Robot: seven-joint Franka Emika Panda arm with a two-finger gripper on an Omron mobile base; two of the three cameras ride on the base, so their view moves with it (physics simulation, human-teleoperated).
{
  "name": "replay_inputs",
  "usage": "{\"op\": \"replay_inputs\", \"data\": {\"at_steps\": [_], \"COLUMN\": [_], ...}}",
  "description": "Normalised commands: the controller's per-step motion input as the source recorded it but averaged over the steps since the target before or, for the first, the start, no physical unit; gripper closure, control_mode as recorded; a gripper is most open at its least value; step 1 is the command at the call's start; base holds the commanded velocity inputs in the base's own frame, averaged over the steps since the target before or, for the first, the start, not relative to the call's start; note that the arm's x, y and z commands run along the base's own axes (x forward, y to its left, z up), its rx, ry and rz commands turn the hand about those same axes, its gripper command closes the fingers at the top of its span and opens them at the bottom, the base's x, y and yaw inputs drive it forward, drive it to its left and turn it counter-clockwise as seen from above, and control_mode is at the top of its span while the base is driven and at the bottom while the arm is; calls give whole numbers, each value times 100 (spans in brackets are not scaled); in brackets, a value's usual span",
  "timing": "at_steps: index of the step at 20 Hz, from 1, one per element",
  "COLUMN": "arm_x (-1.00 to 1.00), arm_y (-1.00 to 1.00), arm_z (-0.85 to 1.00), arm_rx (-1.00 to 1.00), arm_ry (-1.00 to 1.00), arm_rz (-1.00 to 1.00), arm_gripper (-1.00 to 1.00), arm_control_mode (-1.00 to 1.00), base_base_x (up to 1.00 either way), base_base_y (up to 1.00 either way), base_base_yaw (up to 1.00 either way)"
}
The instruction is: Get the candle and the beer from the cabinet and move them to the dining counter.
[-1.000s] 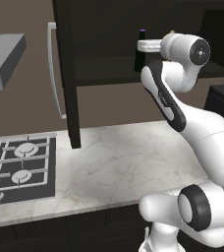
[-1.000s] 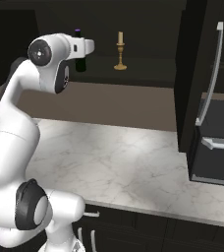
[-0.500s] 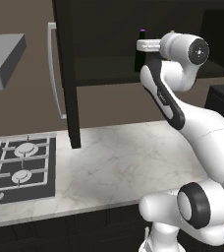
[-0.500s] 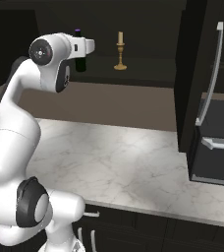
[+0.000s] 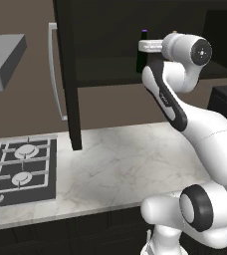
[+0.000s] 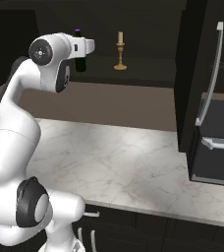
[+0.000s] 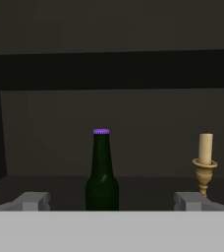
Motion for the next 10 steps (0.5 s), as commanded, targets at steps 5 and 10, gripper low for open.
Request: {"op": "replay_inputs", "data": {"at_steps": [5,10], "arm_x": [3,15], "arm_y": [0,-1], "arm_z": [0,0], "arm_rx": [0,0], "arm_ry": [0,0], "arm_rz": [0,0], "arm_gripper": [-100,-100], "arm_control_mode": [-100,-100], "base_base_x": [0,0], "base_base_y": [0,0], "base_base_yaw": [0,0]}}
